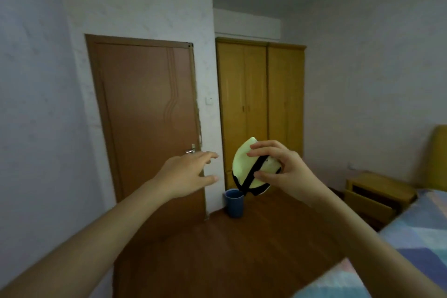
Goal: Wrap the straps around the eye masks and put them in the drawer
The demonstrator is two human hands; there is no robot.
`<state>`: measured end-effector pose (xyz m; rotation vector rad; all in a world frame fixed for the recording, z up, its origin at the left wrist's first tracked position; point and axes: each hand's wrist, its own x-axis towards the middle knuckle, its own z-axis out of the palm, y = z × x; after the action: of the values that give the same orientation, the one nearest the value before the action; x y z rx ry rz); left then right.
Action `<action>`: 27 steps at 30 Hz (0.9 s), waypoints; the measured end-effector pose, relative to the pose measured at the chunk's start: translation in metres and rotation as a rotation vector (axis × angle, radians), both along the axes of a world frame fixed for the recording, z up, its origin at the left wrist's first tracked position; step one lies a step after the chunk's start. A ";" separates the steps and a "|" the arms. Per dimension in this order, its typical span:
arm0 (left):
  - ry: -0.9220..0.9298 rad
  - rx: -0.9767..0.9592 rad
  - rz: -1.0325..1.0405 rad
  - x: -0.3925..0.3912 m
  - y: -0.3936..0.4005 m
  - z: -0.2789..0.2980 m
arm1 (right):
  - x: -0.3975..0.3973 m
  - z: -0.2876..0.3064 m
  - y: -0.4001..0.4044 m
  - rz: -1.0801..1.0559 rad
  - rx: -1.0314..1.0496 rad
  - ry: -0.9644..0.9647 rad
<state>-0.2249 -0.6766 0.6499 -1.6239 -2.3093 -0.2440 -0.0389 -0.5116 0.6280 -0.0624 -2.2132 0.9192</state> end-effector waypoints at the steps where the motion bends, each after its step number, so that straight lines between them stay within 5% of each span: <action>1: -0.011 0.001 0.005 -0.020 -0.003 0.001 | -0.024 0.002 -0.002 0.013 -0.013 0.002; 12: -0.101 0.044 -0.003 -0.238 0.076 -0.027 | -0.245 -0.003 0.100 -0.006 -0.002 -0.110; 27: 0.052 -0.007 -0.027 -0.542 0.244 -0.004 | -0.539 0.010 0.259 -0.001 0.026 -0.048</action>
<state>-0.7670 -0.4328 0.6463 -1.6457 -2.2532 -0.1975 -0.5776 -0.2526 0.6383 -0.0746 -2.2686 0.8972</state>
